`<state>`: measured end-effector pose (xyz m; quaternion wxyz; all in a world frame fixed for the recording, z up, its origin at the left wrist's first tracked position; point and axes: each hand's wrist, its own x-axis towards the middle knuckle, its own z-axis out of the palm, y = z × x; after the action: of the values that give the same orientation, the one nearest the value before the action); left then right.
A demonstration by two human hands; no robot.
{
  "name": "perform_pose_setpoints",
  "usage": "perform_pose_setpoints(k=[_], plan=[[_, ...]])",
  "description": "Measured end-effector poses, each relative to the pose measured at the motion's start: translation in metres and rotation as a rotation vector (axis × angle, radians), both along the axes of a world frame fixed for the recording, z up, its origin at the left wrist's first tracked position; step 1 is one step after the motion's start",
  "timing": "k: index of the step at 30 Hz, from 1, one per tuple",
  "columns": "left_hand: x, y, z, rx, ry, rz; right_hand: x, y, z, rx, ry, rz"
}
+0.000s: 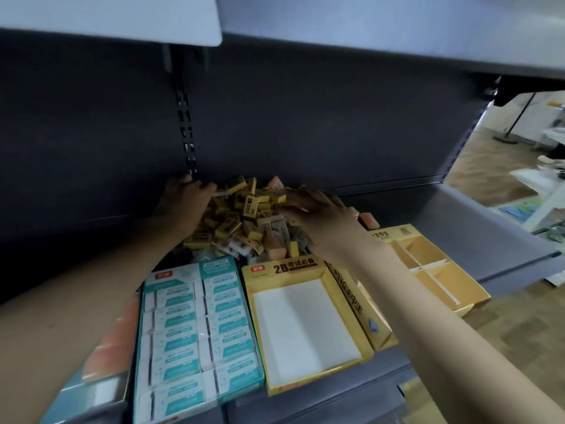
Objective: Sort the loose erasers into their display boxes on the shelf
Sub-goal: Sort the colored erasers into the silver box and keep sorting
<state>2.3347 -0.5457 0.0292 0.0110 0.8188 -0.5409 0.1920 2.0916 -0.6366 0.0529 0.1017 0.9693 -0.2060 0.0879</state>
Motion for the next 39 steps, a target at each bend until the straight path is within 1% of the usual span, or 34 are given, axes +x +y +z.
perform_pose_setpoints(k=[3,6,10,15,19,21,23,26,29,31,34,37,39], plan=[[-0.005,0.006,0.003,-0.068,0.017,0.006,0.003,-0.024,0.006,-0.017,0.069,-0.006],[-0.012,0.007,0.009,-0.184,0.009,-0.044,0.010,-0.050,0.005,-0.029,0.142,-0.031],[-0.023,0.008,0.013,-0.306,-0.020,-0.106,0.020,-0.077,-0.006,-0.121,0.163,0.014],[-0.035,0.008,0.010,-0.389,-0.045,-0.167,0.035,-0.093,-0.010,-0.156,0.143,0.090],[-0.044,0.004,0.009,-0.407,0.046,-0.213,0.042,-0.098,-0.012,-0.091,0.073,0.131],[-0.049,0.003,0.008,-0.424,0.093,-0.209,0.041,-0.098,-0.013,-0.034,0.021,0.134],[-0.052,0.002,0.006,-0.427,0.126,-0.187,0.040,-0.098,-0.015,-0.018,-0.009,0.127],[-0.053,0.000,0.003,-0.430,0.121,-0.168,0.041,-0.099,-0.013,-0.086,0.030,0.090],[-0.054,0.003,0.004,-0.423,0.114,-0.141,0.044,-0.100,-0.014,-0.072,0.060,0.018],[-0.053,0.008,0.006,-0.422,0.117,-0.126,0.043,-0.100,-0.015,-0.003,0.015,-0.023],[-0.052,0.020,0.010,-0.434,0.142,-0.088,0.045,-0.096,-0.011,0.051,-0.131,-0.050],[-0.048,0.033,0.016,-0.473,0.218,-0.081,0.051,-0.077,0.003,0.117,-0.287,-0.059],[-0.046,0.043,0.020,-0.525,0.308,-0.082,0.056,-0.052,0.015,0.172,-0.384,-0.009]])
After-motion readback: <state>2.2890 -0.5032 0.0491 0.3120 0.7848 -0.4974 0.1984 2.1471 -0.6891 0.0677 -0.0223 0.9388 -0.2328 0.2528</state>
